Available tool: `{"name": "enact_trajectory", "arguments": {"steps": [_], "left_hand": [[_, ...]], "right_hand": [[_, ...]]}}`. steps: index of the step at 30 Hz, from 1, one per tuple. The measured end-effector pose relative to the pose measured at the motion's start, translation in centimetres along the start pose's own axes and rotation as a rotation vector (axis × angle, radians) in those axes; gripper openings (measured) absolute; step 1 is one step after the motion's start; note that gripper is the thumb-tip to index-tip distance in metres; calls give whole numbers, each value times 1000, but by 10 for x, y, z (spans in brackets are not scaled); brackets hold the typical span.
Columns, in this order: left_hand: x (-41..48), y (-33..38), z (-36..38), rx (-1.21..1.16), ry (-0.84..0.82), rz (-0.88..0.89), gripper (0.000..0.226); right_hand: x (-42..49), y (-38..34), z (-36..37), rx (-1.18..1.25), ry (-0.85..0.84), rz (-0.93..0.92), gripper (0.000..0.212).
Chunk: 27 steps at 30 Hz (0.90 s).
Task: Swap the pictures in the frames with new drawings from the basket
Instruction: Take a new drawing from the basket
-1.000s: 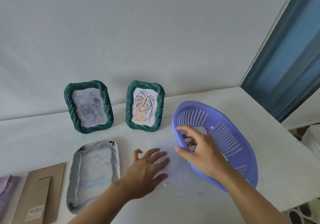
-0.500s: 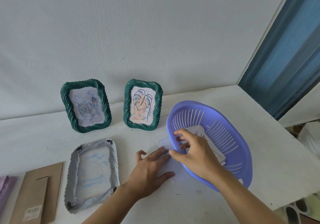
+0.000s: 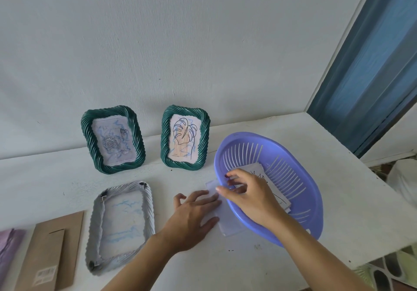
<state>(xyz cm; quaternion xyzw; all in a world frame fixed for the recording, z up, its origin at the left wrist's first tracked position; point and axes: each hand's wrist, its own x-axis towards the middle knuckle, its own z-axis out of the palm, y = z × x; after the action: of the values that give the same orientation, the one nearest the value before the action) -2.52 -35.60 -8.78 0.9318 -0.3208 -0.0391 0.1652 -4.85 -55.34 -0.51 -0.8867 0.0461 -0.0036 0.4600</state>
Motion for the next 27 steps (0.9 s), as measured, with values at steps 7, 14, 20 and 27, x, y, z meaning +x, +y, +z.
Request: {"name": "enact_trajectory", "arguments": {"steps": [7, 14, 20, 27], "left_hand": [[-1, -2, -4, -174, 93, -17, 43], [12, 18, -53, -451, 569, -94, 20], [48, 38, -80, -204, 463, -11, 19], [86, 34, -73, -90, 362, -79, 26]], "right_hand": [[-4, 8, -34, 45, 28, -87, 14], [-7, 31, -79, -122, 245, -151, 13], [7, 50, -85, -414, 86, -152, 20], [22, 50, -77, -665, -60, -57, 54]]}}
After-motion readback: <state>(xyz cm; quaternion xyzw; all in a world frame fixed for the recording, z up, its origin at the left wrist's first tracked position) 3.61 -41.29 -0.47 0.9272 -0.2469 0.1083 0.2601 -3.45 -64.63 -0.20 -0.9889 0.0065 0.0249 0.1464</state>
